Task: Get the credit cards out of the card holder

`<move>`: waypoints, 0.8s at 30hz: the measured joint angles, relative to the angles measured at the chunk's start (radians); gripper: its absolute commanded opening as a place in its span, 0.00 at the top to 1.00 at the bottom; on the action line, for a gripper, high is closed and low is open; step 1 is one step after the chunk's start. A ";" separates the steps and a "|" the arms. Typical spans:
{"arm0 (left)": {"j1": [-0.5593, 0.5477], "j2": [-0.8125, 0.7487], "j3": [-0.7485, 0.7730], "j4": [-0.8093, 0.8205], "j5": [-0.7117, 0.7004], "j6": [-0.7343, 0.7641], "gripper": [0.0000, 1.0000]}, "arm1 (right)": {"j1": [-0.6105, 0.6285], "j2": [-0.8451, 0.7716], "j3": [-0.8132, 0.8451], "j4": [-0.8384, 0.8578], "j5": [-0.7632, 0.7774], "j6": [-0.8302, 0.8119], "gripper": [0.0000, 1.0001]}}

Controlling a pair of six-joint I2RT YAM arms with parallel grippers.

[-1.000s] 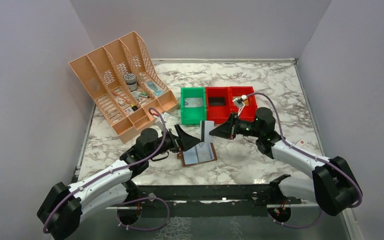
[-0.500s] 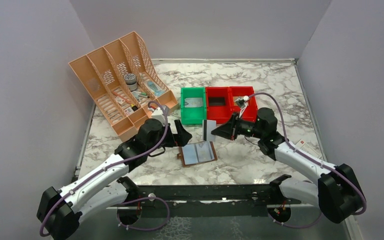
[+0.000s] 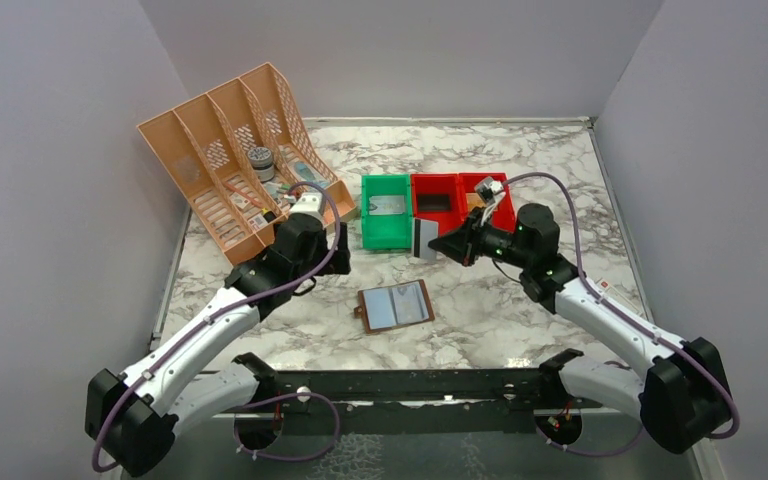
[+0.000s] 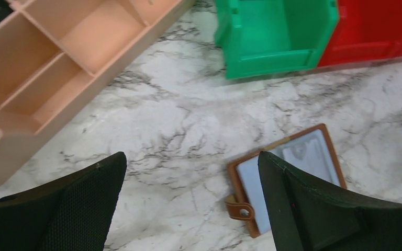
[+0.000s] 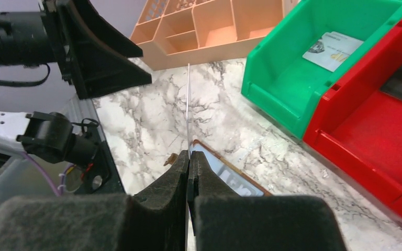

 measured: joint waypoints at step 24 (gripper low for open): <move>0.239 -0.071 0.015 -0.083 -0.082 0.093 0.01 | 0.140 0.362 0.397 -0.219 0.349 -0.348 0.99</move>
